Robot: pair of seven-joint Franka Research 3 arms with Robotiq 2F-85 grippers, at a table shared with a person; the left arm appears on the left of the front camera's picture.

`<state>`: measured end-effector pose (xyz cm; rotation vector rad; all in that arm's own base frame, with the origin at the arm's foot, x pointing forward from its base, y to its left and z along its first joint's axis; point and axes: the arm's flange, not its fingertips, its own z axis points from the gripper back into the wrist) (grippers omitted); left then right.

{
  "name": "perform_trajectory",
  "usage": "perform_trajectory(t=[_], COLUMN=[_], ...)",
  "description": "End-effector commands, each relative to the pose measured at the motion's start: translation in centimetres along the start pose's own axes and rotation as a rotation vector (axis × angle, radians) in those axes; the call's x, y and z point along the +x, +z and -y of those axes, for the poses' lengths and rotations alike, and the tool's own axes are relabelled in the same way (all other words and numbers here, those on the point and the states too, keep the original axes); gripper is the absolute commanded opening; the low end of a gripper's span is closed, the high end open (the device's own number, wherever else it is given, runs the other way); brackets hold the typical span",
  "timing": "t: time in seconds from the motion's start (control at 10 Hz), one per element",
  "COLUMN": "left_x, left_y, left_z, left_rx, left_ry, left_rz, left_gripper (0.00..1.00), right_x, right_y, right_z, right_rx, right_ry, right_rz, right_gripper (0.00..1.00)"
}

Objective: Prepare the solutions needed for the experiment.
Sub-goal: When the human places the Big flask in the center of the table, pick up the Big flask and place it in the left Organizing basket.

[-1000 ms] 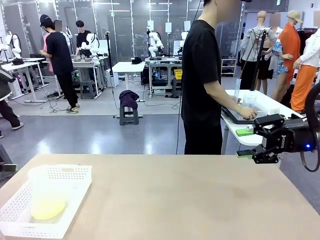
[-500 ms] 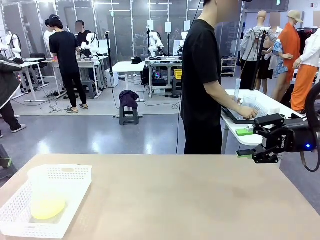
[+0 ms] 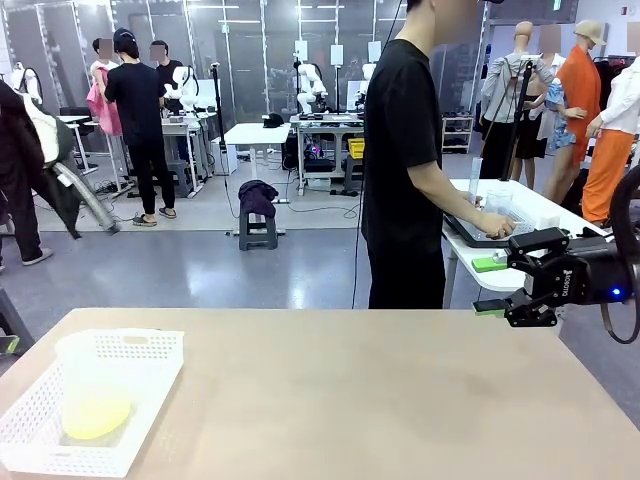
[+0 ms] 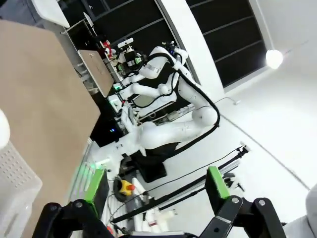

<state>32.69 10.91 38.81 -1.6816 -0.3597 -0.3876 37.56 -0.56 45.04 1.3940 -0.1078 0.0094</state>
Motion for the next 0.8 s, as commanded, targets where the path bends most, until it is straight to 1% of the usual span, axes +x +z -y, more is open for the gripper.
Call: perform_trajectory(t=[0.0,0.1,0.2,0.7], left_x=[0.6,0.67,-0.07,-0.07], left_y=[1.04,1.19,0.23,0.23], left_z=[0.3,0.06,-0.46,-0.46], left_rx=[0.001,0.026,-0.003,-0.003], left_ry=[0.087,0.098,0.045,0.045], left_rz=[0.001,-0.018,0.005,0.005], left_gripper=[1.0,1.0,1.0,1.0], right_x=[-0.06,-0.06,-0.06,-0.06], right_y=[0.05,0.05,0.05,0.05], right_z=[-0.17,-0.17,-0.17,-0.17], right_rx=[0.005,0.005,0.005,0.005], right_ry=[0.006,0.006,0.006,0.006], right_rz=[-0.003,-0.003,-0.003,-0.003], right_gripper=[0.74,0.74,0.74,0.74])
